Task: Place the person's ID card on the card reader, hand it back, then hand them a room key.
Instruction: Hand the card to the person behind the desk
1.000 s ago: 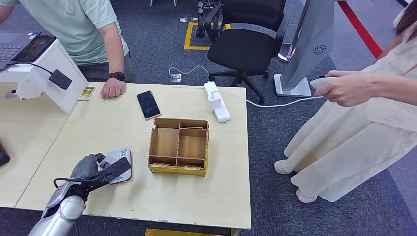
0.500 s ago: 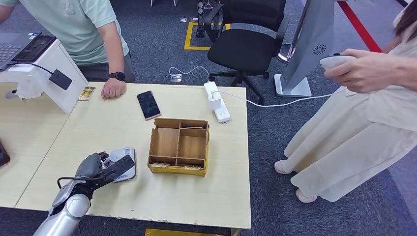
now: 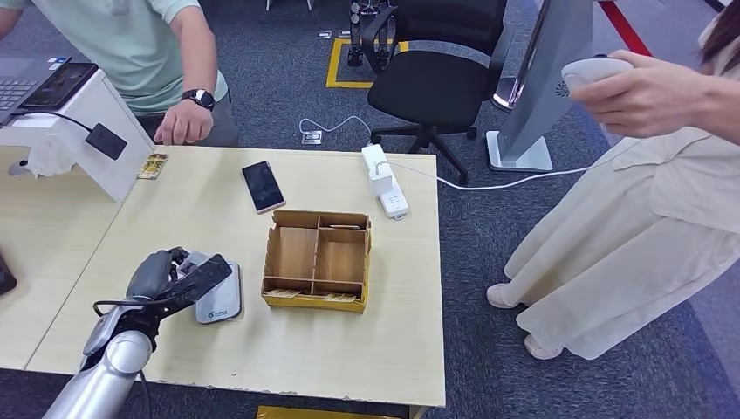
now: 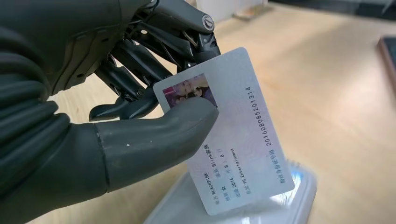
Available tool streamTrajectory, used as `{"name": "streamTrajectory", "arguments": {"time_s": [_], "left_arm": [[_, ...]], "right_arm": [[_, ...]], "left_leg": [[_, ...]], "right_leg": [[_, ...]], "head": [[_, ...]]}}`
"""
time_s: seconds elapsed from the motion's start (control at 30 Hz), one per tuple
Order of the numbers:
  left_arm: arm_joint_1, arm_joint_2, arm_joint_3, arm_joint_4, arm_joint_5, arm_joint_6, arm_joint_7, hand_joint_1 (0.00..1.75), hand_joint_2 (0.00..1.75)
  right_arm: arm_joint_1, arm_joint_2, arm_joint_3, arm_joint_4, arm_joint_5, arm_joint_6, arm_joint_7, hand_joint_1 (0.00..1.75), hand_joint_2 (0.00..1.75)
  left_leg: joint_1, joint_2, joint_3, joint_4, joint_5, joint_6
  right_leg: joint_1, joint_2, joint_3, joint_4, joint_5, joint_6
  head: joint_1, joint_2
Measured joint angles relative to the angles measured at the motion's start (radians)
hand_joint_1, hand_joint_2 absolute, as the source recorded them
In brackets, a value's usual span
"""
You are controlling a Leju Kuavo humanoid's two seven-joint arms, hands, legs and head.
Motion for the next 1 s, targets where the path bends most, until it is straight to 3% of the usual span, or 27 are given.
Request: {"name": "streamTrajectory", "arguments": {"time_s": [0.6,1.0], "left_arm": [[-0.173,-0.087,0.02,0.046,-0.201,0.318,-0.074,1.75,1.75],[-0.233,-0.123,0.035,0.113,-0.236,0.364,-0.08,1.75,1.75]], "right_arm": [[0.001,0.006,-0.011,0.0,0.005,0.001,0.017,0.0,0.0],[0.001,0.006,-0.011,0.0,0.009,0.001,0.028,0.0,0.0]], "left_leg": [[0.0,0.0,-0.001,0.0,0.0,0.0],[0.0,0.0,-0.001,0.0,0.0,0.0]], "right_leg": [[0.0,0.0,-0.001,0.0,0.0,0.0],[0.0,0.0,-0.001,0.0,0.0,0.0]], "head": [[-0.001,0.0],[-0.001,0.0]]}}
